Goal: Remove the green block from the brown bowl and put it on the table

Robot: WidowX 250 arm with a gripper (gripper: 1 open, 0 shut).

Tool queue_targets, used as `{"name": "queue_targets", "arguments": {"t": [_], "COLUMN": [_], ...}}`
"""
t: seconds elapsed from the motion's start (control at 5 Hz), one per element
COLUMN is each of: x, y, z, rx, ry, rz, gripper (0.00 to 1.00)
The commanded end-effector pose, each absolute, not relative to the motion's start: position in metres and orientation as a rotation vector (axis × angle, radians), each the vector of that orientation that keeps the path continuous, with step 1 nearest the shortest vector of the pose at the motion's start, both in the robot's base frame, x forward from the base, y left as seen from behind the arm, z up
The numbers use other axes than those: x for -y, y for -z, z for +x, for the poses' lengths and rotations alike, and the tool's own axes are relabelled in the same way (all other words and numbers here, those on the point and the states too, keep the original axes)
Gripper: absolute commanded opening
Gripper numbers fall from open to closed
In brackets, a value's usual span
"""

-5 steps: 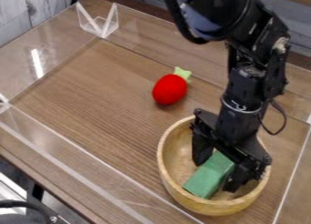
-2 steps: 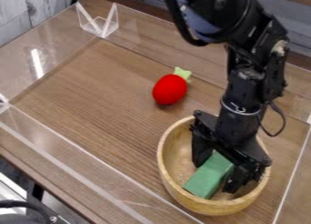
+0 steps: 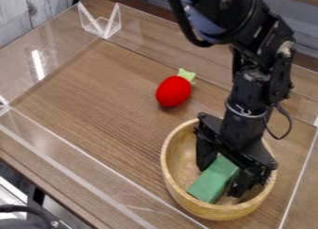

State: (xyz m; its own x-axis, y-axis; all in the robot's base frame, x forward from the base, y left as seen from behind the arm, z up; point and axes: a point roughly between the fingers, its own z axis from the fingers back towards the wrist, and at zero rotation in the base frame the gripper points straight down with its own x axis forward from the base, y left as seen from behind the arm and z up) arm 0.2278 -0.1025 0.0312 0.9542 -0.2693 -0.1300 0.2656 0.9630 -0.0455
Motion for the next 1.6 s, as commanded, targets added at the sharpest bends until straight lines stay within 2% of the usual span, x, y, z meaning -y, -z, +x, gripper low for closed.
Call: {"name": "queue_targets", "arguments": {"t": [0.0,0.6,1.0,1.2,1.4], "x": [0.102,0.101,0.099,0.098,0.096], "y": [-0.040,-0.042,-0.027,-0.024,-0.028], "z": [0.234,0.237,0.239,0.239,0.240], "rx": [-0.101,-0.089,-0.104,-0.111,-0.105], "ry": [0.259,0.244,0.245,0.244,0.247], "rz": [-0.037,-0.040,-0.037,-0.036,-0.038], "gripper": [1.00,1.00,1.00,0.00,0.00]}}
